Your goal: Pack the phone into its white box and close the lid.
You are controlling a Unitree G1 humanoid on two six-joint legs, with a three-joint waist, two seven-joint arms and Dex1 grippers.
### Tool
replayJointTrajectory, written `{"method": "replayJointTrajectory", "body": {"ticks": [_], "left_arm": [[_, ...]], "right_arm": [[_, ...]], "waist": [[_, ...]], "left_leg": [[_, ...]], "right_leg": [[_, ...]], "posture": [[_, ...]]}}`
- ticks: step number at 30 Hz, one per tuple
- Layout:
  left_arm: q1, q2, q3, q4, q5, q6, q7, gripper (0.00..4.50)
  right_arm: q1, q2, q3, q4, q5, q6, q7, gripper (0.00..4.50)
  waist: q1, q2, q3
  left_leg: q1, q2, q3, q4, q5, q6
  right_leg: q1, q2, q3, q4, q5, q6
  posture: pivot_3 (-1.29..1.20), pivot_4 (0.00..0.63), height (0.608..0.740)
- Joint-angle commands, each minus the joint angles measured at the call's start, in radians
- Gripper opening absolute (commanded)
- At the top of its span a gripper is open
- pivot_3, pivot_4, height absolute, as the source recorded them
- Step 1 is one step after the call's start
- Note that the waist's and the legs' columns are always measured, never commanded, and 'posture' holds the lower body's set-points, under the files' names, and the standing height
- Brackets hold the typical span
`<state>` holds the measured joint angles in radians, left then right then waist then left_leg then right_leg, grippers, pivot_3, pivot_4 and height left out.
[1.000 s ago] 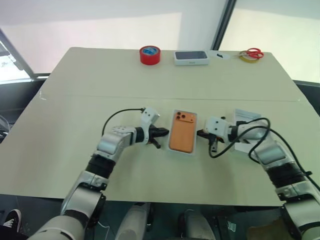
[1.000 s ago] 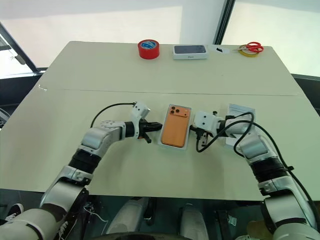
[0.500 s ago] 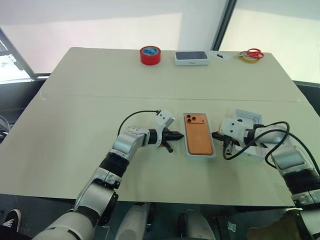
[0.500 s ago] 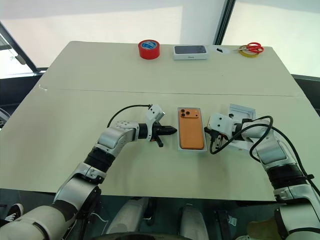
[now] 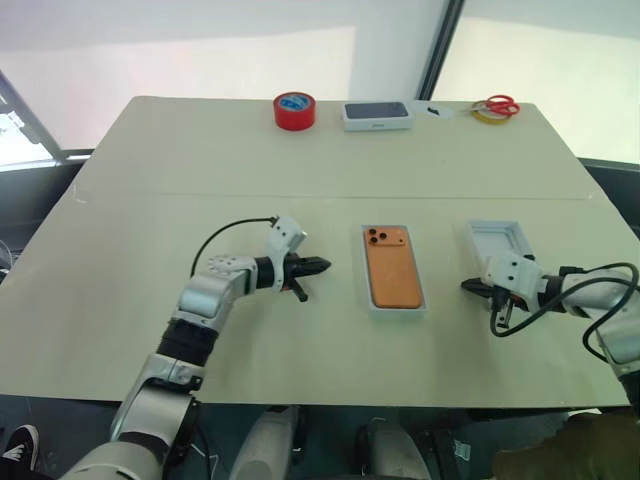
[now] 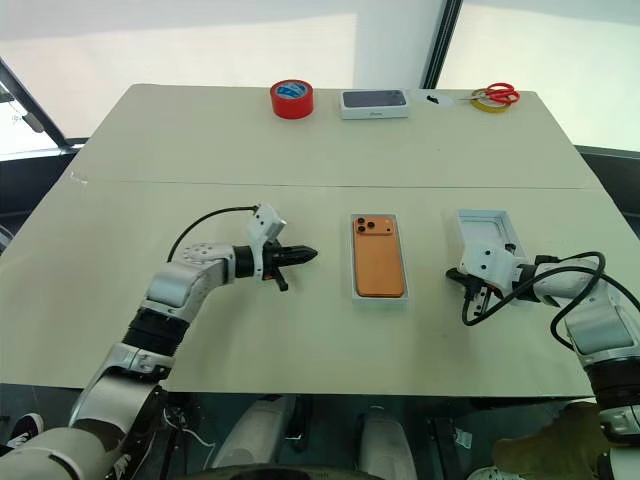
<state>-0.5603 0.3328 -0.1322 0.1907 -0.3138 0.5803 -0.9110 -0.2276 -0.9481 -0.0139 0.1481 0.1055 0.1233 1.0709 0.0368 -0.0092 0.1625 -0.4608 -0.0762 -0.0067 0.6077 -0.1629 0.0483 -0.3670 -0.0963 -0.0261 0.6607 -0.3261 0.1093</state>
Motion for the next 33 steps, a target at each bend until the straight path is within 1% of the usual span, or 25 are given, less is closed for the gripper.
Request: {"method": "replayJointTrajectory", "body": {"ticks": [1, 4, 5, 6, 7, 8, 9, 11, 13, 15, 18, 22, 26, 30, 33], "left_arm": [[0.037, 0.066, 0.046, -0.106, -0.039, -0.084, -0.081, 1.35], [0.077, 0.133, 0.084, -0.15, -0.075, -0.146, -0.159, 2.83], [0.088, 0.157, 0.098, -0.162, -0.088, -0.157, -0.184, 3.4], [0.094, 0.181, 0.112, -0.163, -0.097, -0.168, -0.203, 3.81], [0.096, 0.196, 0.124, -0.159, -0.098, -0.19, -0.211, 4.34], [0.099, 0.209, 0.135, -0.15, -0.094, -0.225, -0.219, 4.5], [0.1, 0.218, 0.144, -0.138, -0.084, -0.266, -0.224, 4.5], [0.097, 0.235, 0.156, -0.11, -0.096, -0.283, -0.26, 4.5], [0.102, 0.24, 0.171, -0.09, -0.088, -0.363, -0.278, 4.5], [0.112, 0.247, 0.185, -0.077, -0.086, -0.437, -0.309, 4.5], [0.122, 0.269, 0.198, -0.059, -0.117, -0.461, -0.375, 4.5], [0.138, 0.29, 0.191, -0.067, -0.119, -0.506, -0.412, 4.5], [0.145, 0.287, 0.184, -0.092, -0.124, -0.519, -0.406, 4.5], [0.17, 0.281, 0.181, -0.147, -0.13, -0.513, -0.379, 4.5], [0.198, 0.281, 0.183, -0.185, -0.133, -0.506, -0.365, 4.5]], "right_arm": [[-0.039, 0.023, -0.084, -0.119, 0.123, 0.15, -0.017, 0.87], [-0.059, 0.026, -0.113, -0.163, 0.136, 0.257, -0.079, 2.38], [-0.069, 0.024, -0.121, -0.171, 0.139, 0.315, -0.106, 2.96], [-0.081, 0.026, -0.13, -0.19, 0.157, 0.4, -0.13, 3.35], [-0.093, 0.03, -0.137, -0.207, 0.169, 0.467, -0.153, 3.92], [-0.111, 0.035, -0.141, -0.224, 0.176, 0.531, -0.183, 4.37], [-0.129, 0.037, -0.141, -0.239, 0.179, 0.588, -0.209, 4.37], [-0.17, 0.04, -0.14, -0.252, 0.174, 0.721, -0.276, 4.37], [-0.192, 0.032, -0.126, -0.278, 0.21, 0.901, -0.294, 4.37], [-0.199, 0.019, -0.097, -0.328, 0.231, 1.035, -0.309, 4.37], [-0.233, -0.006, -0.057, -0.347, 0.227, 1.172, -0.345, 4.37], [-0.339, 0.021, -0.061, -0.307, 0.275, 1.381, -0.363, 4.37], [-0.402, 0.025, -0.018, -0.283, 0.294, 1.482, -0.396, 4.37], [-0.441, 0.046, -0.006, -0.211, 0.383, 1.491, -0.444, 4.37], [-0.467, 0.06, 0.006, -0.16, 0.408, 1.491, -0.504, 4.37]], "waist": [[-0.006, 0.001, 0.0], [-0.007, 0.002, 0.001], [-0.008, 0.003, 0.001], [-0.009, 0.003, 0.001], [-0.006, 0.003, 0.001], [-0.004, 0.003, 0.001], [-0.003, 0.003, 0.001], [-0.001, 0.003, 0.001], [0.001, 0.003, 0.001], [0.001, 0.003, 0.001], [-0.003, 0.004, 0.001], [-0.02, 0.005, 0.002], [-0.03, 0.005, 0.002], [-0.035, 0.005, 0.002], [-0.04, 0.005, 0.002]], "left_leg": [[0.0, 0.0, 0.0, 0.0, 0.0, 0.0], [0.0, 0.001, 0.0, -0.001, 0.0, 0.0], [0.0, 0.001, 0.0, -0.001, 0.0, 0.0], [-0.001, 0.001, 0.0, -0.001, 0.0, 0.0], [-0.001, 0.001, 0.0, -0.001, 0.0, 0.0], [-0.001, 0.001, 0.0, -0.001, 0.0, 0.0], [-0.001, 0.001, 0.0, -0.001, 0.0, 0.0], [-0.001, 0.001, 0.0, -0.001, 0.0, 0.0], [-0.001, 0.0, 0.0, -0.002, 0.0, 0.0], [-0.002, 0.0, 0.0, -0.003, -0.001, 0.001], [-0.002, 0.001, 0.001, -0.005, -0.001, 0.001], [-0.002, 0.0, 0.001, -0.006, 0.0, 0.001], [-0.002, 0.0, 0.001, -0.008, 0.0, 0.001], [-0.002, 0.0, 0.001, -0.01, 0.0, 0.002], [-0.002, 0.0, 0.001, -0.01, 0.001, 0.003]], "right_leg": [[0.0, 0.0, 0.0, 0.0, 0.0, 0.0], [-0.001, 0.0, 0.0, 0.0, 0.0, 0.0], [-0.001, 0.0, 0.0, 0.0, 0.0, 0.0], [-0.001, 0.0, 0.0, 0.0, 0.0, 0.0], [-0.001, 0.0, 0.0, 0.0, 0.0, -0.001], [-0.002, 0.0, 0.0, 0.0, -0.002, -0.003], [-0.002, 0.0, 0.0, 0.0, -0.002, -0.004], [-0.002, -0.001, 0.0, -0.001, -0.002, -0.004], [-0.002, -0.001, 0.0, -0.001, -0.002, -0.004], [-0.003, -0.001, 0.0, -0.002, -0.002, -0.004], [-0.004, -0.001, 0.001, -0.004, -0.002, -0.004], [-0.005, -0.001, 0.001, -0.004, -0.002, -0.004], [-0.005, -0.001, 0.001, -0.005, -0.002, -0.004], [-0.005, -0.001, 0.001, -0.007, 0.0, -0.001], [-0.005, -0.001, 0.001, -0.006, 0.0, 0.0]], "posture": [[0.0, 0.15, 0.738], [0.0, 0.15, 0.738], [0.0, 0.15, 0.738], [0.0, 0.15, 0.738], [0.0, 0.15, 0.738], [0.0, 0.15, 0.738], [0.0, 0.15, 0.738], [0.0, 0.15, 0.738], [0.0, 0.15, 0.738], [0.0, 0.15, 0.738], [0.0, 0.15, 0.738], [0.0, 0.15, 0.738], [0.0, 0.15, 0.738], [0.0, 0.15, 0.738], [0.0, 0.15, 0.738]]}}
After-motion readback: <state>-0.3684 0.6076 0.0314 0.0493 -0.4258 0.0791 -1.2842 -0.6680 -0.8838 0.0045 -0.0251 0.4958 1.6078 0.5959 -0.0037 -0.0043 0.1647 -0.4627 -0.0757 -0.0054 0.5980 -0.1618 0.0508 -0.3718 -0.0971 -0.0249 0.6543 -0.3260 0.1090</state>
